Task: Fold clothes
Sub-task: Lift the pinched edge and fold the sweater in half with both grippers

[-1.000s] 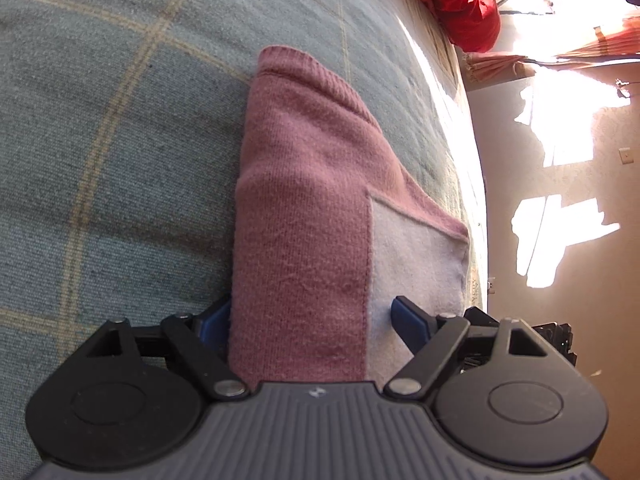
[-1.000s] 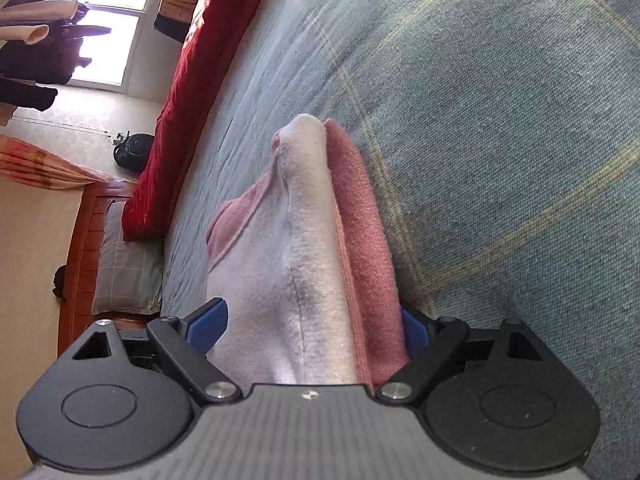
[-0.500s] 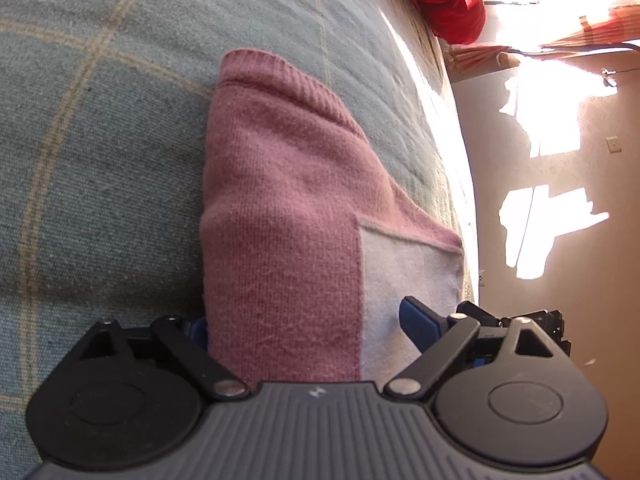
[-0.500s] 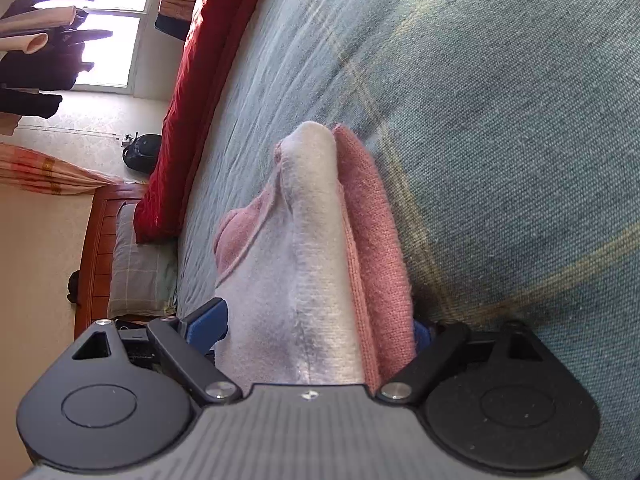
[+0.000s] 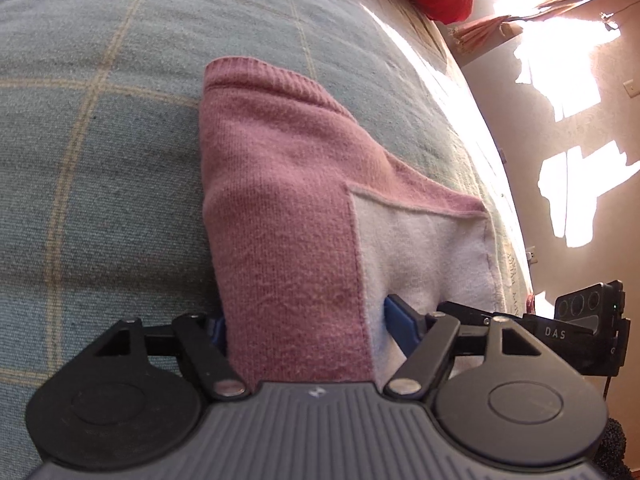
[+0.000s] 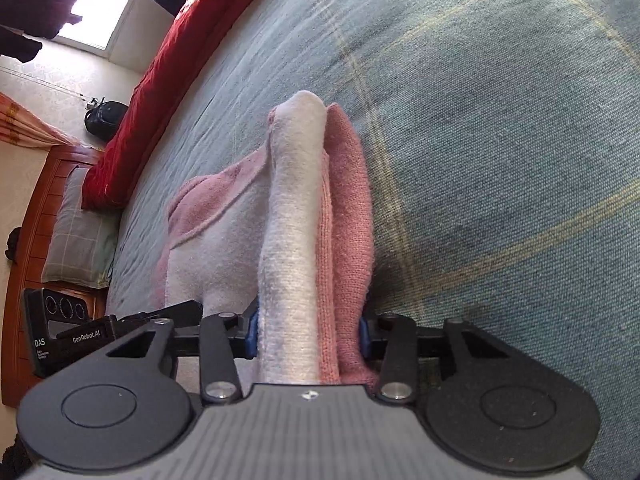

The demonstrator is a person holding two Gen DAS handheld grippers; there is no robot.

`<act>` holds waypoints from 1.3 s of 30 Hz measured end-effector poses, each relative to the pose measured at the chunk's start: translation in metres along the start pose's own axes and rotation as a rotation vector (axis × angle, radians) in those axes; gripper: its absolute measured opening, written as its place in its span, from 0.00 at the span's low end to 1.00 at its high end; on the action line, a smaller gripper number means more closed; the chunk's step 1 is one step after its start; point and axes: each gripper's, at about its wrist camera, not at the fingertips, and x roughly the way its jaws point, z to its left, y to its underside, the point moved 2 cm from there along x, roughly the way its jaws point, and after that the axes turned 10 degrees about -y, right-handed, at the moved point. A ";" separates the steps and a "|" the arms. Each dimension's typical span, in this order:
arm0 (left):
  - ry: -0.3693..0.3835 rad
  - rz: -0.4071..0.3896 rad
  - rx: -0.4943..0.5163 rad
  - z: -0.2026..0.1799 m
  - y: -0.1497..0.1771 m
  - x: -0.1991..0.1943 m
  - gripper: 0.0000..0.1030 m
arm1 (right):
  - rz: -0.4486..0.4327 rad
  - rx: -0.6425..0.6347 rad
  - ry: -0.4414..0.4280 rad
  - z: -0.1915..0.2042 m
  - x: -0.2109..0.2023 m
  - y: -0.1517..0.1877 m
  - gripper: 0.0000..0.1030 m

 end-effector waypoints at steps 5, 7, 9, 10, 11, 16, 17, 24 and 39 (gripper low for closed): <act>-0.074 -0.043 0.060 -0.022 0.000 -0.012 0.53 | -0.016 -0.136 0.100 0.029 -0.003 0.013 0.37; -0.084 -0.055 0.071 -0.027 0.002 -0.021 0.47 | -0.010 -0.201 0.131 0.036 -0.017 0.016 0.36; -0.086 -0.066 0.087 -0.031 0.003 -0.031 0.45 | -0.004 -0.248 0.129 0.053 -0.022 0.019 0.36; -0.087 -0.071 0.093 -0.033 0.004 -0.036 0.44 | -0.004 -0.270 0.131 0.060 -0.025 0.020 0.36; -0.088 -0.078 0.103 -0.034 0.004 -0.042 0.44 | 0.000 -0.303 0.141 0.072 -0.025 0.023 0.36; -0.109 -0.133 0.119 -0.025 0.012 -0.081 0.43 | 0.042 -0.399 0.150 0.113 -0.018 0.039 0.35; -0.115 -0.137 0.114 -0.021 0.013 -0.089 0.43 | 0.050 -0.406 0.145 0.120 -0.016 0.043 0.35; -0.168 -0.187 0.071 0.029 0.020 -0.154 0.43 | 0.104 -0.505 0.091 0.188 0.018 0.077 0.35; -0.355 -0.278 -0.111 0.216 0.036 -0.281 0.43 | 0.313 -0.677 -0.019 0.349 0.176 0.155 0.36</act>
